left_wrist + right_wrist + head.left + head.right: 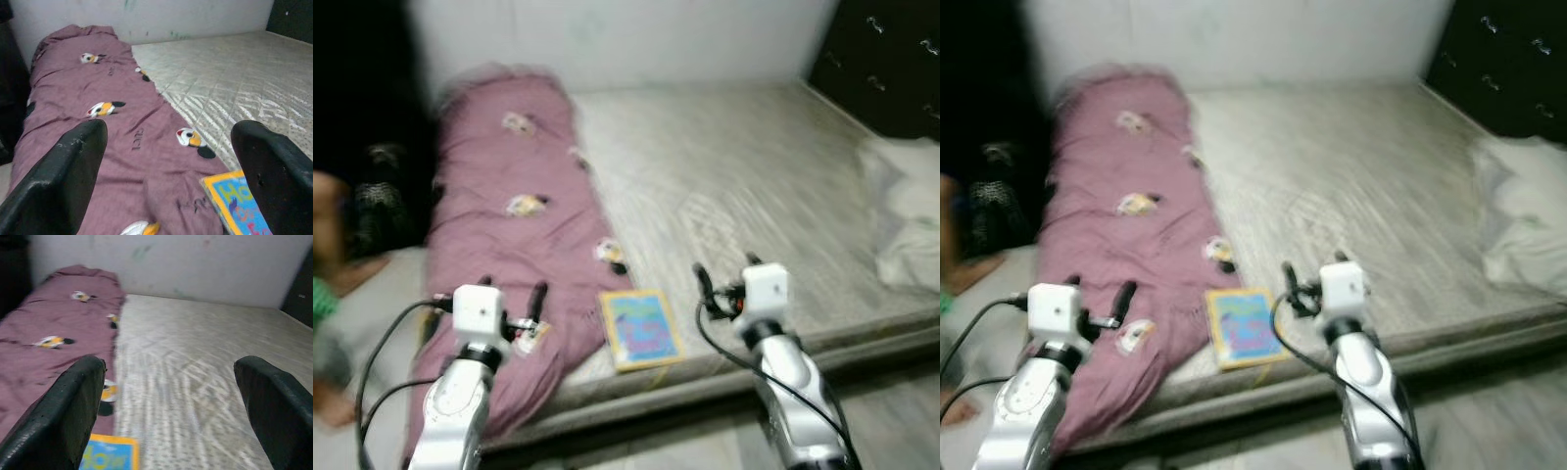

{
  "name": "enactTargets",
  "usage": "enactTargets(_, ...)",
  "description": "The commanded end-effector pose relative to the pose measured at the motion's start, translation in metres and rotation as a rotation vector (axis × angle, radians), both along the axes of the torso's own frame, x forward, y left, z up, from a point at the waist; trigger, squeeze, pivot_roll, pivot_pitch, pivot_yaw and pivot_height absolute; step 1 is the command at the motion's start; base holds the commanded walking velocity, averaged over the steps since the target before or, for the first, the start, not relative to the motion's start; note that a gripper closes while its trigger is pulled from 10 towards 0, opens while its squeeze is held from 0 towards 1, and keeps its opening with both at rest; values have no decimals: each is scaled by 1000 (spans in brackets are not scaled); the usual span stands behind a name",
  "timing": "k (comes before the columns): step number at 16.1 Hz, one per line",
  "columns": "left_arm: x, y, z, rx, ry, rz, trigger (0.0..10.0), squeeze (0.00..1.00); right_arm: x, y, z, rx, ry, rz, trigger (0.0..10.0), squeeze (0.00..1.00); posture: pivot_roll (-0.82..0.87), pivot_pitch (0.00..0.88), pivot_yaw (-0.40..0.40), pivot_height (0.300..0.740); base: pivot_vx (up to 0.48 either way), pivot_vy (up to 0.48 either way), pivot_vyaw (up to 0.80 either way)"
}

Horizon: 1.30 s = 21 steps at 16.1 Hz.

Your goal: Clean up the room

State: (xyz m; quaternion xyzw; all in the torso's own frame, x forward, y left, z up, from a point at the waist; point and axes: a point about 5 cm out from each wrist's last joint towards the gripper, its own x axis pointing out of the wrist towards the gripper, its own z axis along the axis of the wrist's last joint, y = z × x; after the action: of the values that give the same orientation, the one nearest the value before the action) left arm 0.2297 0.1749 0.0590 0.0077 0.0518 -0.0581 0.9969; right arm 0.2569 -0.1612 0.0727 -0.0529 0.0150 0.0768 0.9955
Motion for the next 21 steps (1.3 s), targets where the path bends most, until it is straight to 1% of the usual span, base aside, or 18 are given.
enactTargets(1, 1, -7, 1, 2, -2, -22, 10000, 0, -4, -9, -2, -12, 8, -18, 10000, 0, -13, 0, -21, 740, 0, 0, 0)
enactTargets(3, 0, -7, 1, 10, -3, -29, 10000, 0, -6, -6, -3, -34, 5, 0, 10000, 0, -11, 0, -23, 740, 0, 0, 800)
enactTargets(5, 0, -6, 1, 9, -5, -28, 10000, 0, -5, -5, -2, -26, 6, 0, 10000, 0, -10, 0, -22, 740, 0, -341, 800)
enactTargets(8, 0, -7, 1, 7, -6, -31, 10000, 0, 0, -9, -1, -22, 4, -7, 10000, 0, -12, 0, -21, 740, 0, -371, 0)
enactTargets(15, 3, -9, 2, 1, -9, -39, 10000, 0, 1, -10, 0, -20, -2, -23, 10000, 0, -12, 0, -26, 740, 0, -396, 0)
enactTargets(16, 3, -9, 2, 1, -10, -38, 10000, 0, -1, -9, -3, 18, 3, -90, 10000, 0, -13, 0, -24, 740, 0, -398, 0)
enactTargets(17, 3, -9, 2, 1, -10, -39, 10000, 0, -2, -7, -6, 29, 9, -117, 10000, 0, -14, 0, -21, 740, 0, -398, 0)
enactTargets(18, 4, -10, 2, 1, -11, -41, 10000, 0, -3, -4, -8, 32, 11, -133, 10000, 0, -15, 0, -18, 740, 0, -401, 0)
enactTargets(19, 4, -11, 2, -1, -12, -48, 10000, 0, -3, 3, -6, 16, -3, -105, 10000, 0, -20, 0, -13, 740, 0, -398, 0)
enactTargets(20, 5, -12, 2, -2, -12, -52, 10000, 0, -2, 2, -5, 7, -12, -100, 10000, 0, -23, 0, -12, 740, 0, -401, 0)
enactTargets(21, 5, -12, 2, 3, -13, -60, 10000, 0, 0, -6, -4, -1, -9, -113, 10000, 0, -25, 0, -12, 740, 0, -401, 0)
